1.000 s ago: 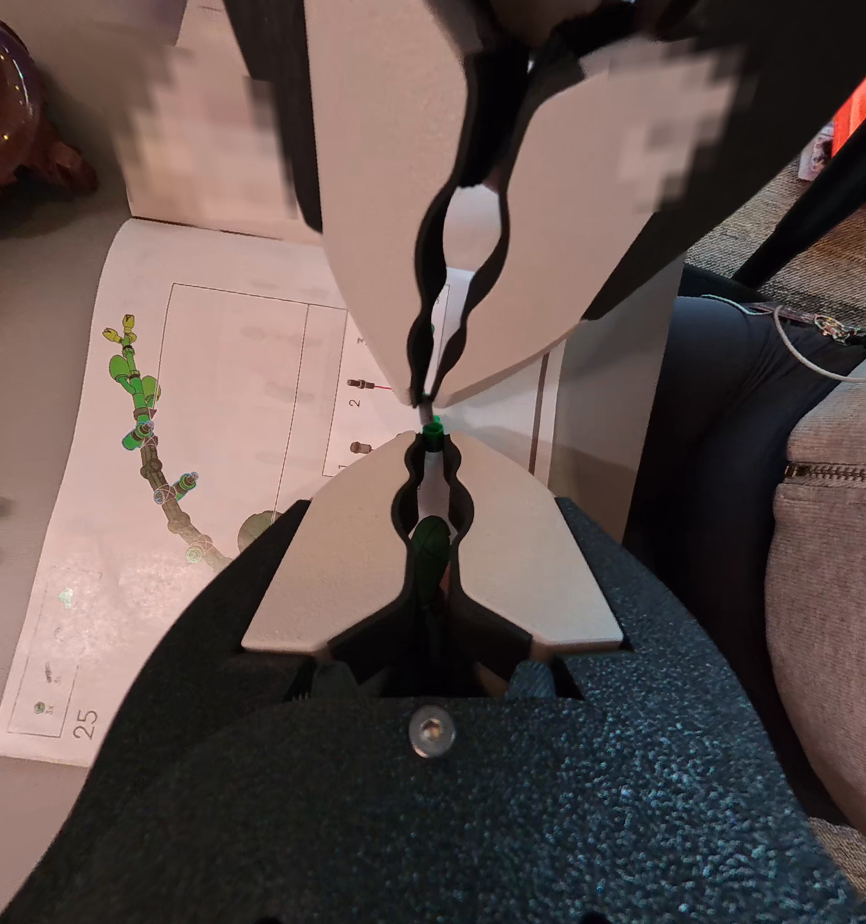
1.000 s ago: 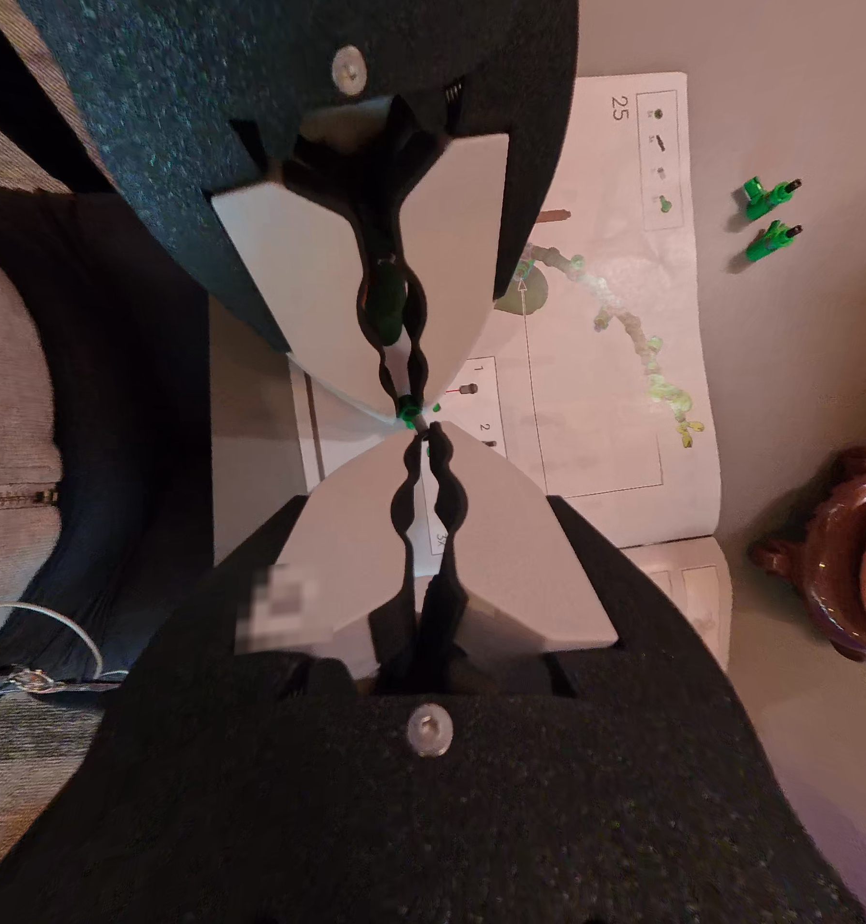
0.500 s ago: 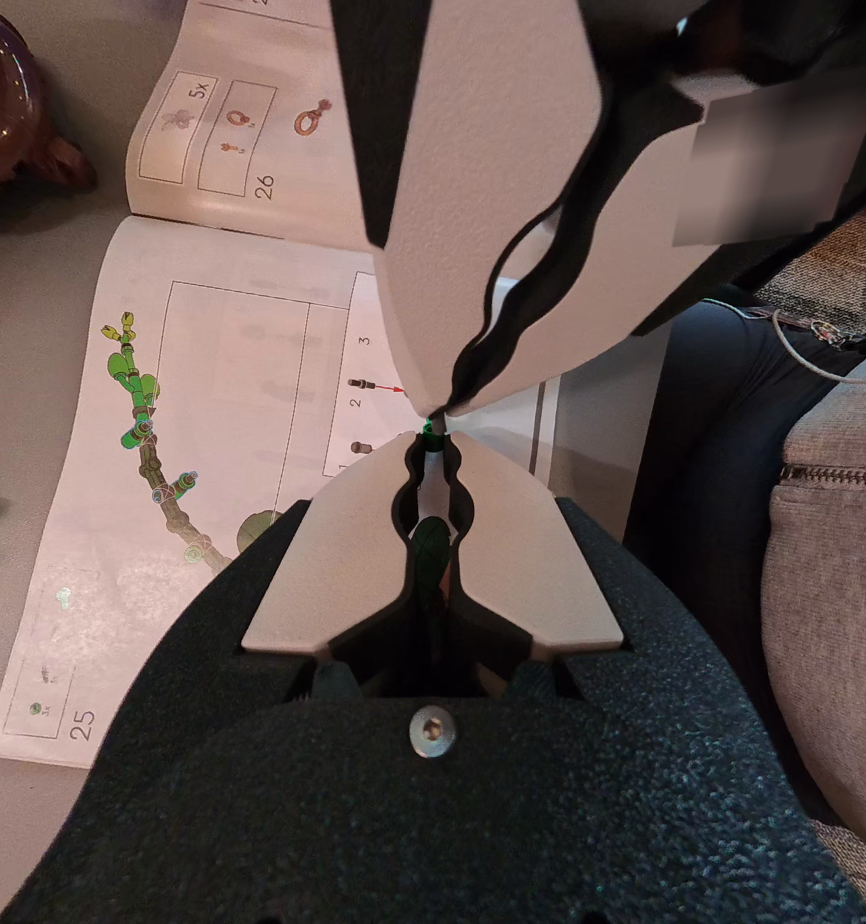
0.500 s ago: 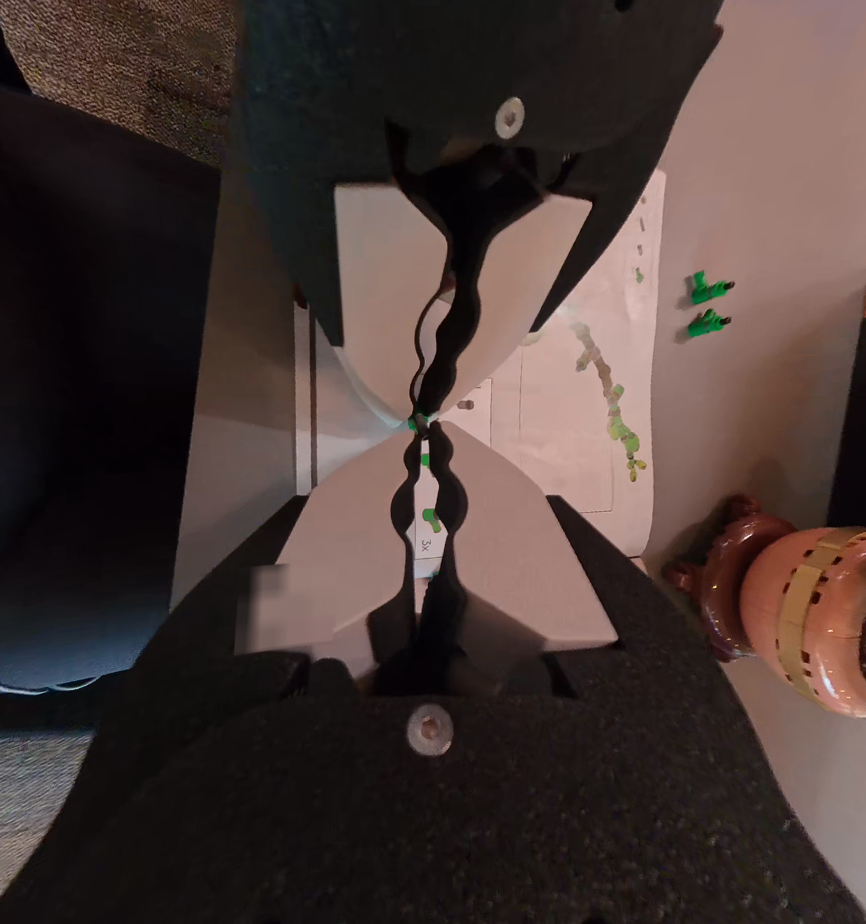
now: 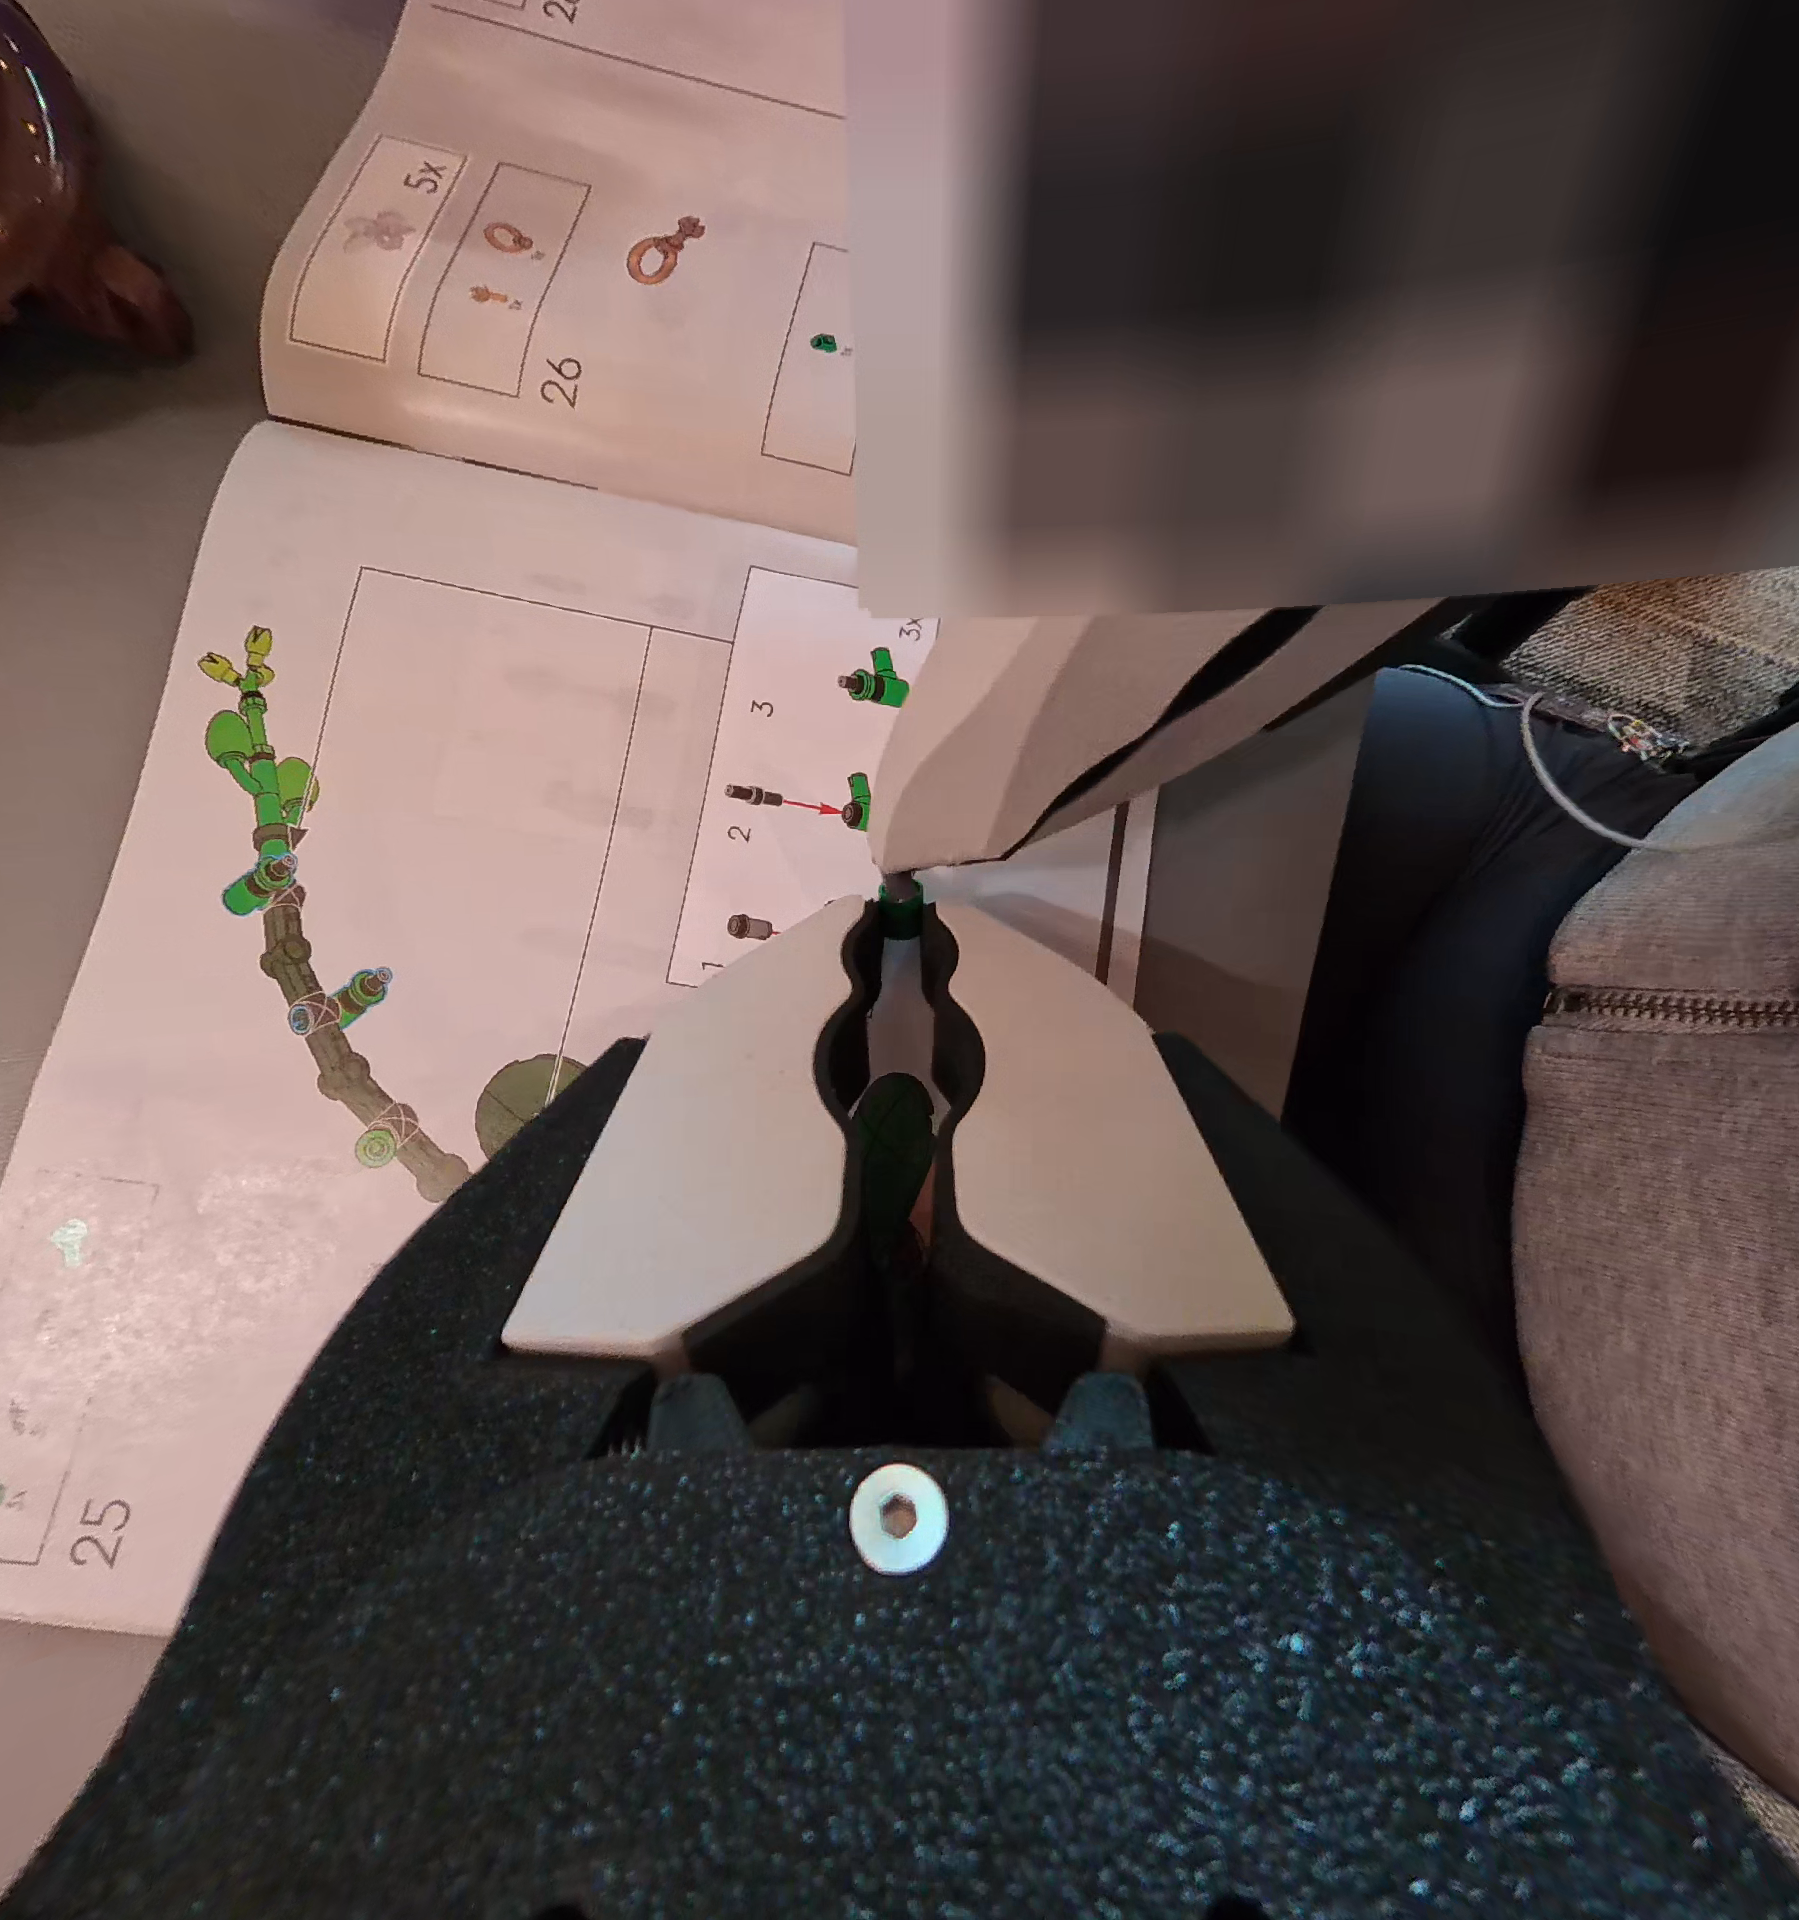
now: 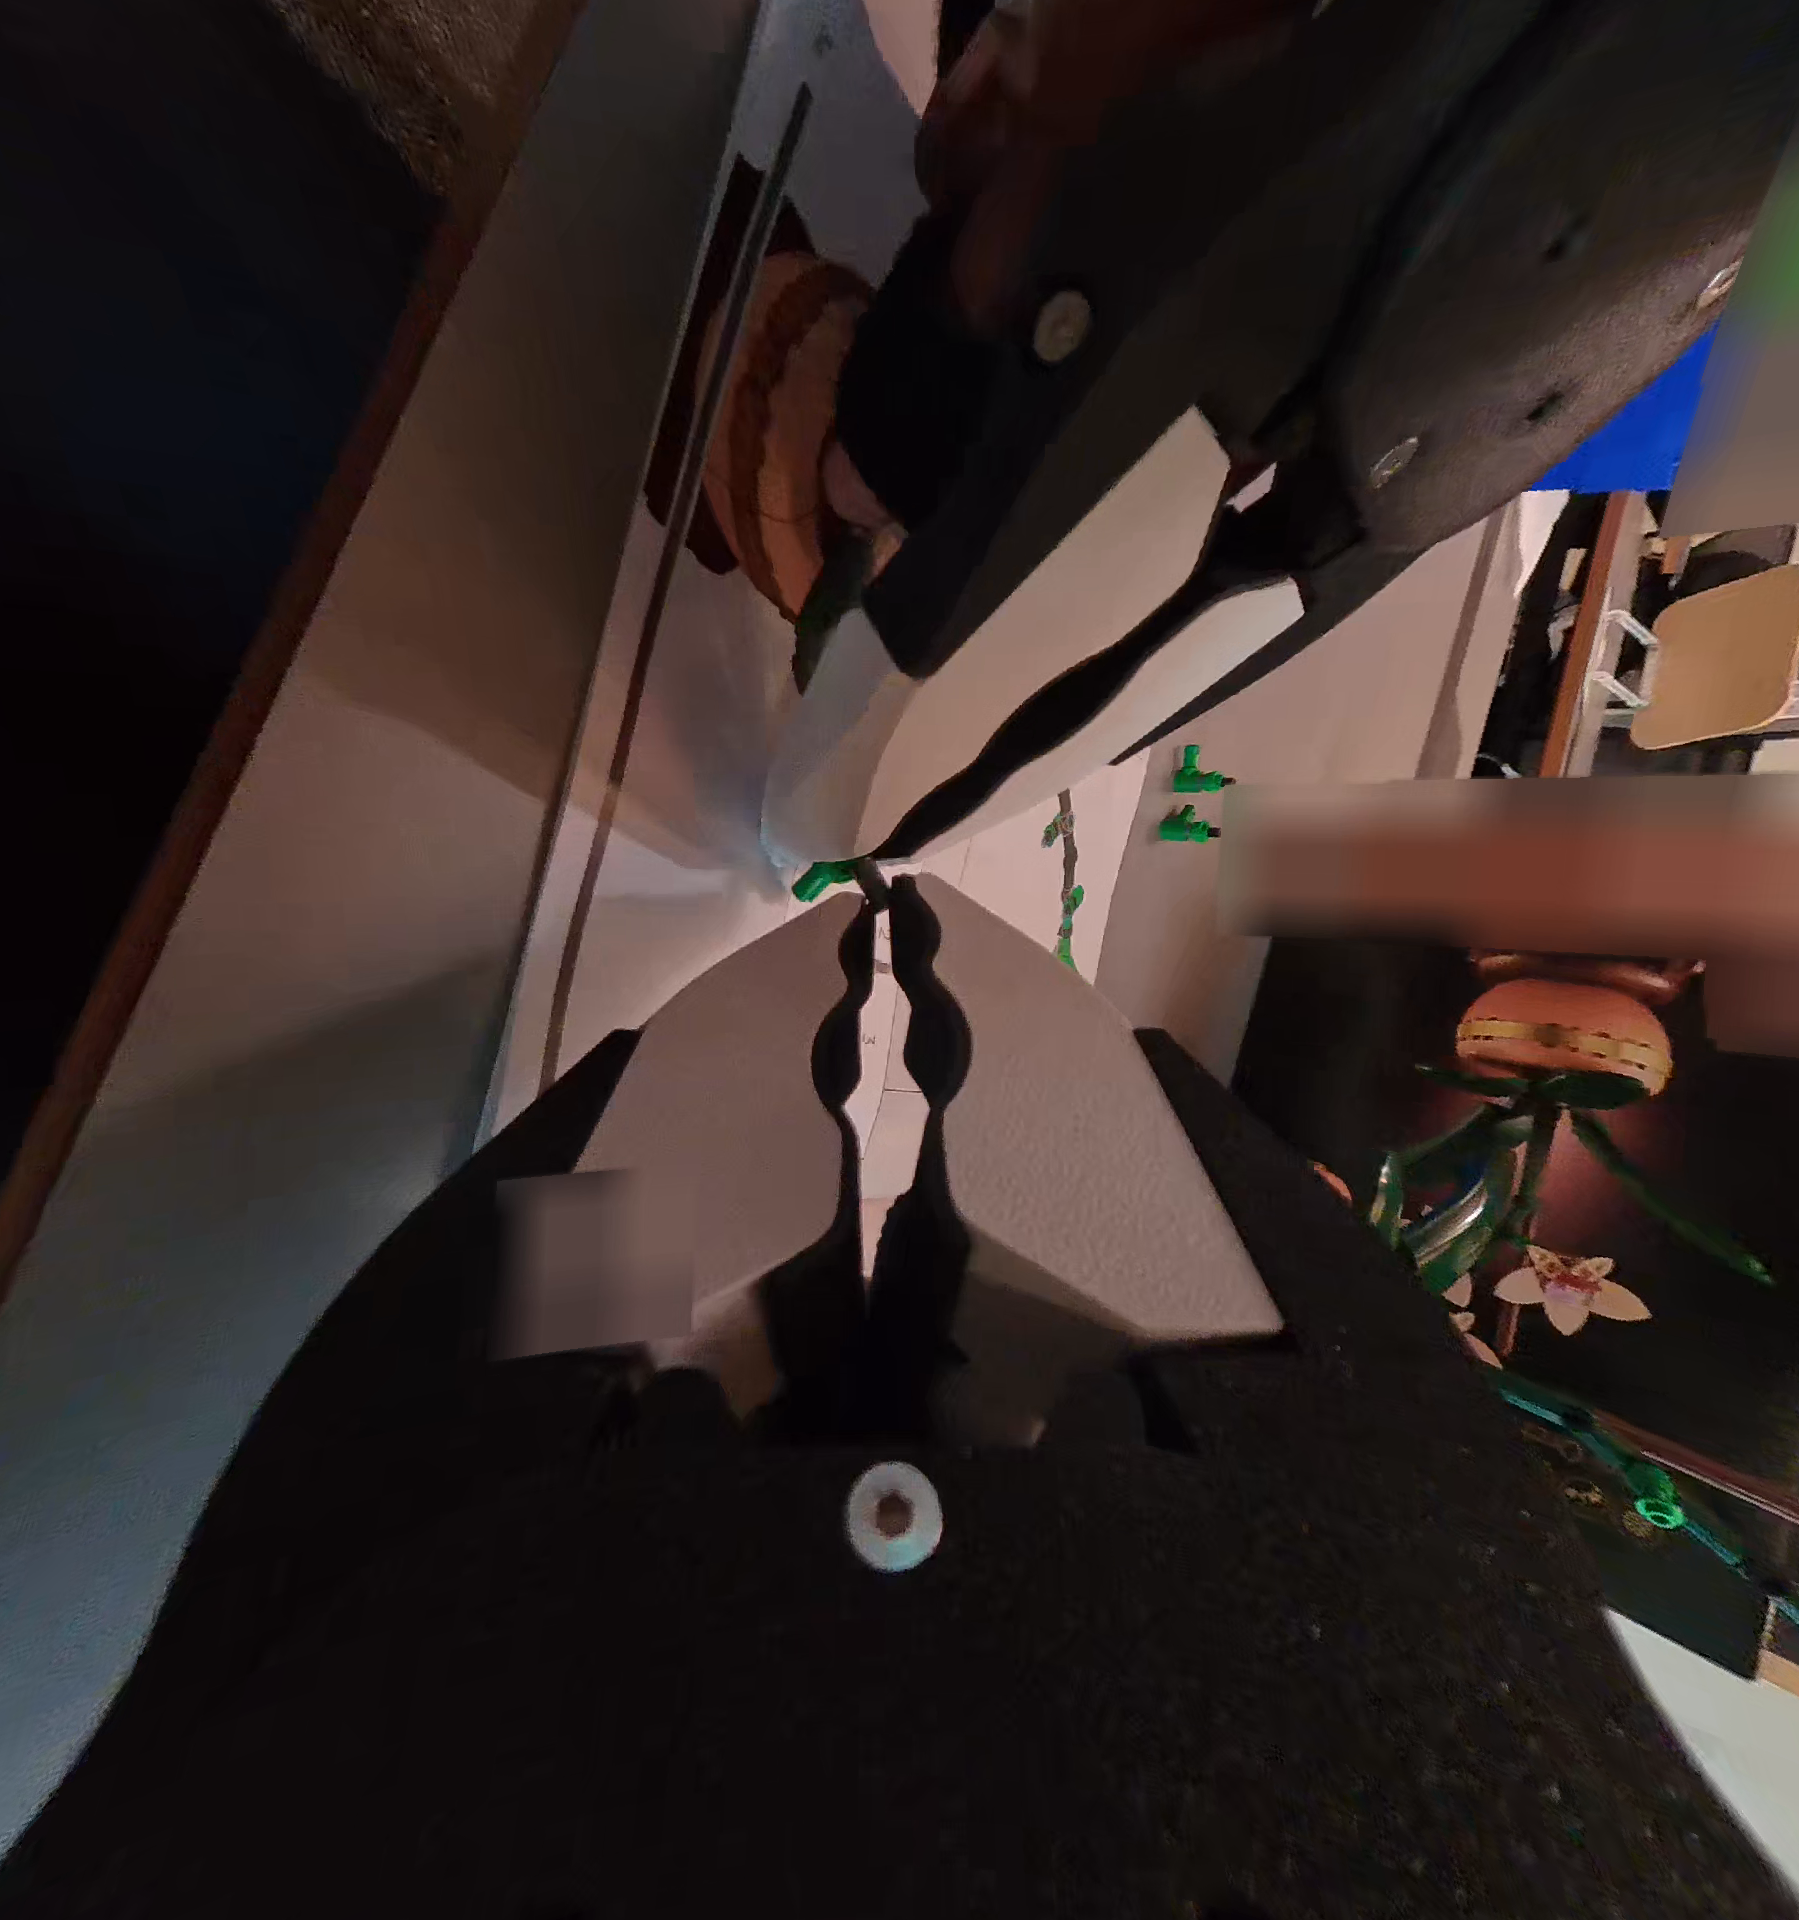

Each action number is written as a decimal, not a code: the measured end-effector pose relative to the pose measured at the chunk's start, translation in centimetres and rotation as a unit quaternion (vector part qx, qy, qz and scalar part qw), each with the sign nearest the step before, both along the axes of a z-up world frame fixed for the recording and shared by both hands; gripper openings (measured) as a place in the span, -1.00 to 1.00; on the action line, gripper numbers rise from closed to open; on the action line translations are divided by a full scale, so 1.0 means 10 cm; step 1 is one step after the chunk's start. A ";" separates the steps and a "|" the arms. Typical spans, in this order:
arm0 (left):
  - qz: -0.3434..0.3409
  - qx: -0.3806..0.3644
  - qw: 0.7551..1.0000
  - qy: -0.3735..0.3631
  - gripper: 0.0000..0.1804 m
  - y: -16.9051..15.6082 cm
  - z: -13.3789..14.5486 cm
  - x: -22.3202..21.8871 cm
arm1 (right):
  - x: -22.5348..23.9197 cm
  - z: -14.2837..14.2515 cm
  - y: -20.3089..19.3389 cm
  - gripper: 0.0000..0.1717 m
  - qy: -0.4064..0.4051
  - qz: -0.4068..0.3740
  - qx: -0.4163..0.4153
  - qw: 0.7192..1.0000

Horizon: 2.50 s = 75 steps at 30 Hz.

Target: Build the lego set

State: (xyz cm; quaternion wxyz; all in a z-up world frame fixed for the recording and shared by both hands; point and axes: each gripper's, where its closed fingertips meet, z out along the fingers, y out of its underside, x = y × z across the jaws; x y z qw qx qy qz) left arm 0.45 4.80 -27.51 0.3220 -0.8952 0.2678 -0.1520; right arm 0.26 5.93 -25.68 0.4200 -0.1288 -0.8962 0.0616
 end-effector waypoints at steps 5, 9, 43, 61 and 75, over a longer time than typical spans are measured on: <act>0.004 0.001 1.000 -0.012 -0.93 0.00 0.00 0.01 | 0.01 -0.03 0.03 -0.97 0.005 -0.004 0.012 1.000; 0.006 0.001 1.000 -0.015 -0.93 0.00 0.00 0.01 | 0.02 -0.02 0.01 -0.97 0.014 0.000 0.016 1.000; 0.017 0.002 0.999 -0.040 -0.93 -0.03 0.01 -0.04 | -0.07 -0.16 0.59 -0.75 -0.193 -0.089 -0.347 0.913; 0.010 0.006 0.999 -0.039 -0.93 -0.03 0.00 -0.05 | -0.10 -0.22 0.49 -0.94 -0.256 -0.080 -0.459 0.847; 0.020 0.011 0.999 -0.023 -0.93 -0.02 0.01 -0.09 | -0.09 -0.22 0.49 -0.96 -0.270 -0.108 -0.409 0.865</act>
